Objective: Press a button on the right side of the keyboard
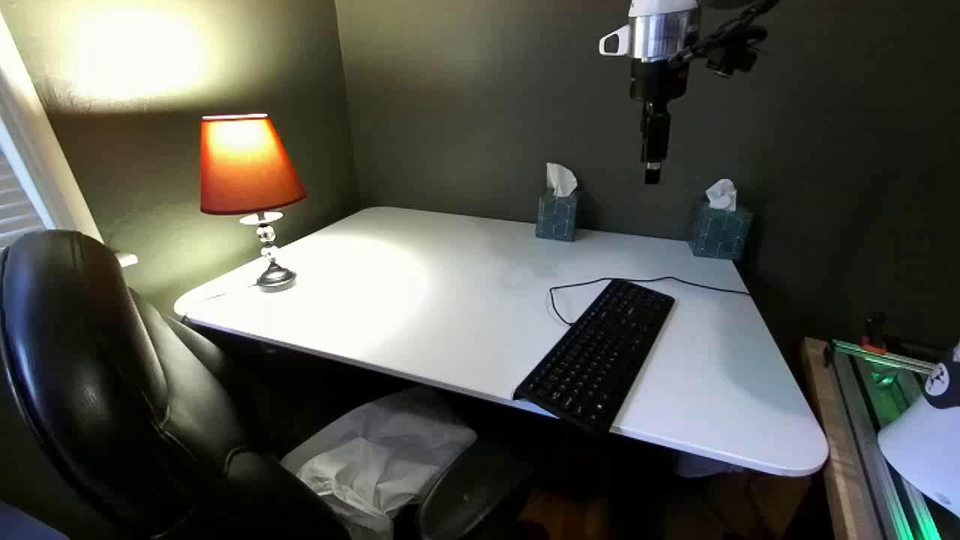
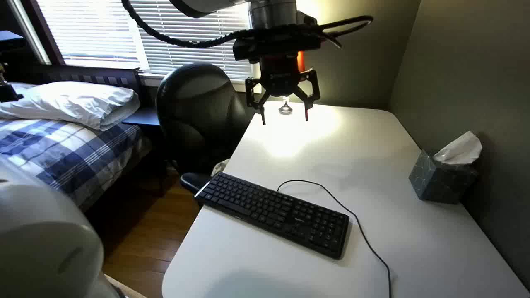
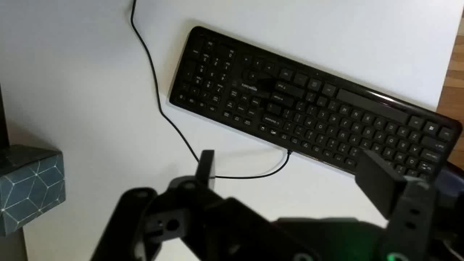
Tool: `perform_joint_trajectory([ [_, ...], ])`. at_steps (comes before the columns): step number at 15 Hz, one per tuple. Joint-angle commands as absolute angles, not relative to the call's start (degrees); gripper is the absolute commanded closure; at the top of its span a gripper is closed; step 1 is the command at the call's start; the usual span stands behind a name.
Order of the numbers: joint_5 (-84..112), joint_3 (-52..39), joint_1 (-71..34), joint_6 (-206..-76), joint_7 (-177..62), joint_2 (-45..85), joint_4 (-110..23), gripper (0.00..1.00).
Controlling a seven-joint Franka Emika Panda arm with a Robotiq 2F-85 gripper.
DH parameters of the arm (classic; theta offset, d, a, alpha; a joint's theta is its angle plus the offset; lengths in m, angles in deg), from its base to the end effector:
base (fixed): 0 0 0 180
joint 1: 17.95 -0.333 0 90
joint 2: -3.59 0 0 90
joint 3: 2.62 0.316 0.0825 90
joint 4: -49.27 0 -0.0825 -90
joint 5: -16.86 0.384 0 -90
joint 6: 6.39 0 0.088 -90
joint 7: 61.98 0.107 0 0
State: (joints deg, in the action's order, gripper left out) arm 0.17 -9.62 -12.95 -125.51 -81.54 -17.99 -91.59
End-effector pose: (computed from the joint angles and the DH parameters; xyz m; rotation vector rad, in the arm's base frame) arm 0.4124 -0.1035 0.4341 2.9100 0.4151 -0.0856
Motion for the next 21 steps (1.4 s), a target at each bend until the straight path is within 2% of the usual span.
perform_joint_trajectory([
  [1,0.13,-9.77,-13.14,-125.38,-81.49,-17.99,-91.51,0.00],
  [16,0.73,-12.65,-11.05,-127.11,-81.69,-10.52,-95.78,0.00],
  [21,1.24,-13.61,-10.31,-131.97,-82.60,-7.12,-97.92,0.00],
])
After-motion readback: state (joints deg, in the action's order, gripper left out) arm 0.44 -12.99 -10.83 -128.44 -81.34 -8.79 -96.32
